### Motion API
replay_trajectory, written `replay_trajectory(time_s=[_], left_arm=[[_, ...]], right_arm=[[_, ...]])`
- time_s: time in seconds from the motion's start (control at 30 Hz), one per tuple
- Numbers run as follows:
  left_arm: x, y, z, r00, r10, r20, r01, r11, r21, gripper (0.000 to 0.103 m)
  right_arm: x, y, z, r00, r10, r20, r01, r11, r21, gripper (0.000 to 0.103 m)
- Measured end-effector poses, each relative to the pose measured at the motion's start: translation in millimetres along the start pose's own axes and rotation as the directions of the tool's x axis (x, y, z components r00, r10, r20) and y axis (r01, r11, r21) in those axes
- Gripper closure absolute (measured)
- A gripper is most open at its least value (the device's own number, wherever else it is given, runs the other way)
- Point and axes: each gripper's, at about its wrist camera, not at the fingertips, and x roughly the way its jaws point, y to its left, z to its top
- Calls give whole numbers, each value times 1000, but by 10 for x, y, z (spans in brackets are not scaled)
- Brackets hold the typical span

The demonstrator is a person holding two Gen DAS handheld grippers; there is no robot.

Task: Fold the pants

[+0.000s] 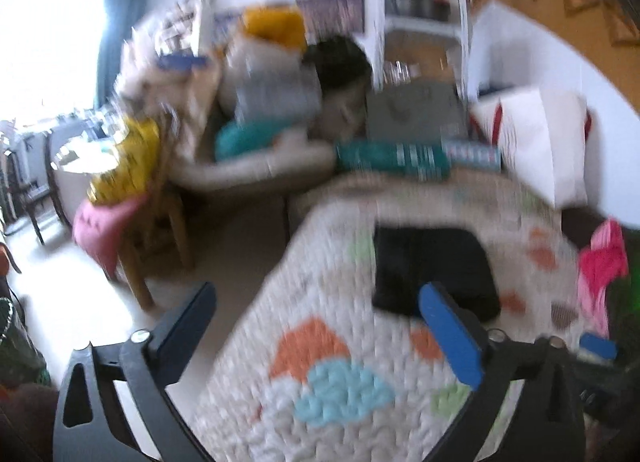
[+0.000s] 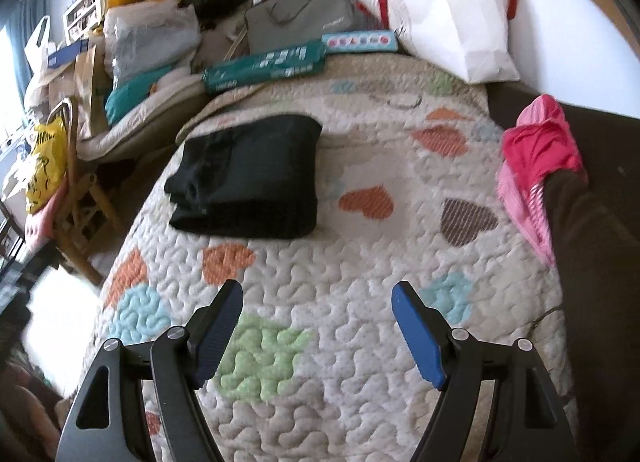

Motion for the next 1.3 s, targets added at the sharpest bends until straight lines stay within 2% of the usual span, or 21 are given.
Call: replay_trajectory(time_s=[0.1, 0.17, 0.3, 0.4, 0.53, 0.63, 0.77, 0.87, 1.17, 1.3], left_arm=[[-129, -42, 217, 996, 15, 88, -17, 1000, 13, 0], [-111, -104, 359, 995, 2, 95, -5, 999, 35, 0], [140, -238, 601, 995, -90, 52, 87, 995, 58, 0], [472, -346, 677, 991, -133, -27, 135, 989, 67, 0], [800, -428, 552, 983, -145, -116, 154, 986, 71, 0], [985, -429, 342, 977, -131, -168, 150, 983, 105, 0], [1143, -446, 161, 962, -97, -256, 134, 983, 128, 0], [1186, -443, 106, 953, -88, -290, 126, 985, 116, 0], [1247, -443, -43, 925, -88, -371, 135, 986, 101, 0], [1257, -435, -61, 919, -95, -384, 141, 986, 94, 0]], right_arm=[[-43, -6, 115, 1000, -5, 9, 5, 1000, 4, 21], [-64, -32, 243, 1000, -3, 9, 3, 1000, 27, 21], [-119, -56, 551, 999, -33, 38, 31, 998, 50, 16], [-120, -46, 725, 993, -95, 64, 92, 994, 54, 12], [8, -42, 780, 993, -93, 69, 90, 994, 55, 10], [208, -93, 638, 995, -84, 48, 80, 994, 75, 10], [522, -184, 418, 997, -66, -41, 70, 992, 108, 10], [624, -225, 336, 997, -30, -76, 40, 990, 137, 10], [696, -181, 235, 995, -29, -98, 38, 995, 91, 10], [717, -179, 196, 994, -27, -109, 37, 995, 90, 10]])
